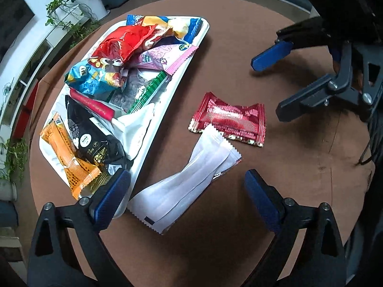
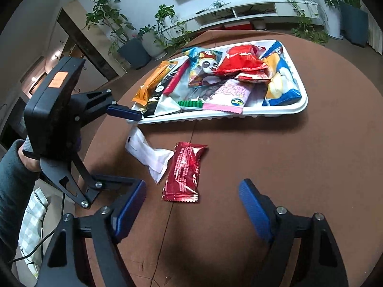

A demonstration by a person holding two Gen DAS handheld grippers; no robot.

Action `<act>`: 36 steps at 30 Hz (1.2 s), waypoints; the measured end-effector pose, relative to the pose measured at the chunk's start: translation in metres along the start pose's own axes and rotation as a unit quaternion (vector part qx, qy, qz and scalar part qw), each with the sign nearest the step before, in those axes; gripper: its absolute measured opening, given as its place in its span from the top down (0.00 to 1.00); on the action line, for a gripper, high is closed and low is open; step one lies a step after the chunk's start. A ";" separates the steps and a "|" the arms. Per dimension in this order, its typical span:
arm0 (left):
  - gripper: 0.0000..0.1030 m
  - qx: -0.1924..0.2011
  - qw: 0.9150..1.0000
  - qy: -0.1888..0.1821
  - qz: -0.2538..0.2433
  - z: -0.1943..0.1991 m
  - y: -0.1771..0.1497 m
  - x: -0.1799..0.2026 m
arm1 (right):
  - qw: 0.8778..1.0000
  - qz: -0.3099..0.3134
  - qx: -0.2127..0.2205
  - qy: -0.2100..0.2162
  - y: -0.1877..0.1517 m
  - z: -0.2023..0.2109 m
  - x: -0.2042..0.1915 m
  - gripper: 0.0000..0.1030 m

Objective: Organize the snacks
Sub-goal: 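Withdraw both tools from the tray toward the white and red packets, then grasp the white wrapped packet with the left tool while the right tool grasps the red candy packet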

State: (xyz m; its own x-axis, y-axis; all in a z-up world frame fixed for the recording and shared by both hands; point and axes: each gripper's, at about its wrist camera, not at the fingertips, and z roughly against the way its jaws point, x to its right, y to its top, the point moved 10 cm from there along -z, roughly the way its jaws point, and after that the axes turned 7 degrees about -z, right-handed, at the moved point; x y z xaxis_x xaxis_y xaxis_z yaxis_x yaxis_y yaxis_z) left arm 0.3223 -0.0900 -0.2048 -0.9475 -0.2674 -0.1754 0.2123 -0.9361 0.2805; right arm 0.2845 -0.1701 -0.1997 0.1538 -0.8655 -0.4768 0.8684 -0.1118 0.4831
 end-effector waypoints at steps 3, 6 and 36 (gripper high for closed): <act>0.10 -0.005 1.000 0.000 -0.007 0.001 -0.001 0.002 | 1.000 0.000 -0.002 -0.001 -0.002 0.000 0.001 0.20; 0.17 -0.002 1.000 -0.003 -0.020 0.003 0.000 0.011 | 1.000 0.000 -0.001 -0.002 -0.002 0.000 0.001 0.20; 0.51 0.002 0.991 -0.041 0.128 -0.014 -0.009 -0.007 | 1.000 0.010 -0.016 -0.024 0.001 -0.015 0.000 0.23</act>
State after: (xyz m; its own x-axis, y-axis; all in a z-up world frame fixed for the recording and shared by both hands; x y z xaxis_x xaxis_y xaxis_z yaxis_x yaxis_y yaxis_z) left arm 0.3303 -0.0833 -0.2190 -0.8792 -0.4759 -0.0217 0.4468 -0.8396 0.3090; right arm 0.2927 -0.1632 -0.2102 0.1490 -0.8895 -0.4320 0.8806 -0.0794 0.4672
